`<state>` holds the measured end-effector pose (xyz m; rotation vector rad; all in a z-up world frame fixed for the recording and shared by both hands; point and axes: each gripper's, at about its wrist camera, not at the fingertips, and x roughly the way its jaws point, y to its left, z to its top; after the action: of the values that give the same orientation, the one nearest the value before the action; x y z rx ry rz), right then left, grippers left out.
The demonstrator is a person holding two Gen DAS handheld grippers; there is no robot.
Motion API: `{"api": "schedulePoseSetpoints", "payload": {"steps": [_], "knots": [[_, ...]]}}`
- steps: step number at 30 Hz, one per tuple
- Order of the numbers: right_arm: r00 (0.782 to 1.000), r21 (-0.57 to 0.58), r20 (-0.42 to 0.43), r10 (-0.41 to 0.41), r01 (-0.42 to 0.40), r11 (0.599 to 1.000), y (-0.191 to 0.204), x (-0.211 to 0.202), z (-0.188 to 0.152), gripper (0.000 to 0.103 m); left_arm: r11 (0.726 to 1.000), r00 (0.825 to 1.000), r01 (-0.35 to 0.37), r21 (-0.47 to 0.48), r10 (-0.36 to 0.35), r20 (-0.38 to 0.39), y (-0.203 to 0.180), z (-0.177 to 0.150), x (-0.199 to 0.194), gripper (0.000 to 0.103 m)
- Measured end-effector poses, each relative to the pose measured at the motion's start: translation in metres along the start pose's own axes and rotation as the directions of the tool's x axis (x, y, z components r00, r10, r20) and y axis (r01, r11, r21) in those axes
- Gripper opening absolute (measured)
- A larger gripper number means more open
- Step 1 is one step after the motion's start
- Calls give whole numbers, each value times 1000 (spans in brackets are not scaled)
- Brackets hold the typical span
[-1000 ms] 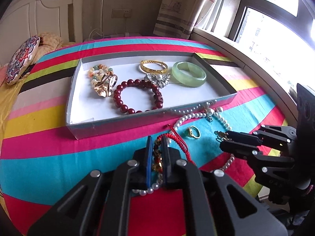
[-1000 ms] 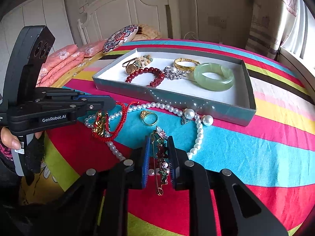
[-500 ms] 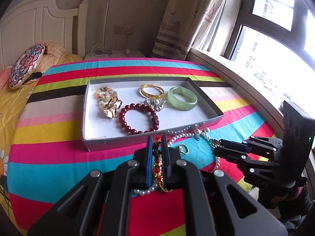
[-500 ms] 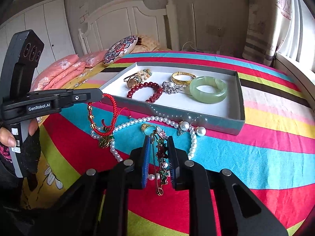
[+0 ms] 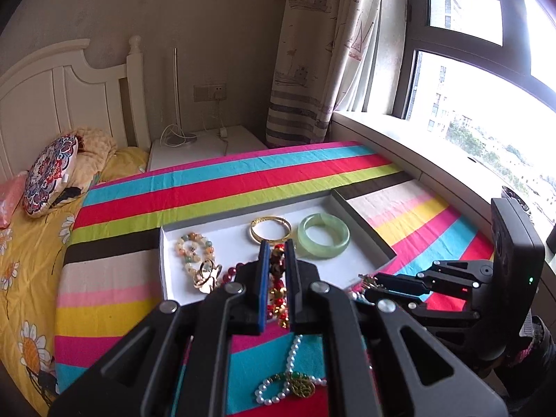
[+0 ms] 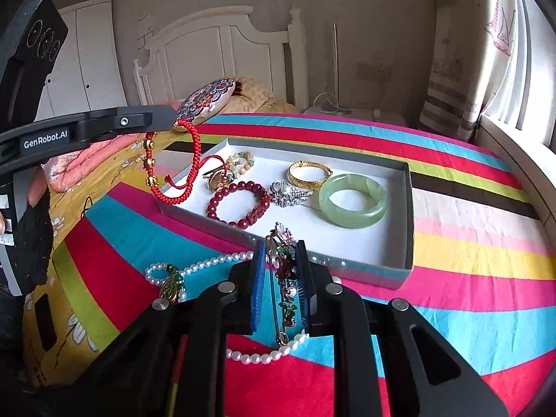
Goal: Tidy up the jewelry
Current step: 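Carry the red cord bracelet and brooch pin into the grey box and open both grippers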
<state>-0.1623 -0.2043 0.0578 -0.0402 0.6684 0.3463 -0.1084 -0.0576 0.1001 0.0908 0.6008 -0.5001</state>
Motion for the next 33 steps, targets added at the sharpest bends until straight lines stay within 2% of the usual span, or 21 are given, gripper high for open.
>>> {"api": "schedulePoseSetpoints", "payload": {"steps": [7,17,20,22,23,25,27,33], "knots": [[1000,-11,-12,-25,25,1000,-4,32,25,17,999,999,-42,-18,41,-30,16,24,42,8],[991,-42,-105,-81,77,996,-4,89,43,18,994,991,-107,-8,106,-83,25,39,110,8],[989,-44,-117,-91,86,995,-2,99,45,18,985,981,-174,9,174,-87,32,38,126,8],[988,-33,-138,-63,59,998,-1,105,46,20,976,971,-218,15,218,-101,39,35,133,9],[989,-21,-143,-41,38,999,-1,105,47,22,970,964,-243,20,244,-110,42,32,136,14],[991,8,-131,-11,12,1000,-3,102,48,27,958,951,-284,28,285,-117,48,27,135,34],[994,25,-109,0,2,1000,-6,94,49,27,946,941,-324,32,325,-91,52,21,126,65],[999,46,-44,16,-14,999,-18,60,41,27,907,908,-417,57,418,-14,45,8,81,89]]}}
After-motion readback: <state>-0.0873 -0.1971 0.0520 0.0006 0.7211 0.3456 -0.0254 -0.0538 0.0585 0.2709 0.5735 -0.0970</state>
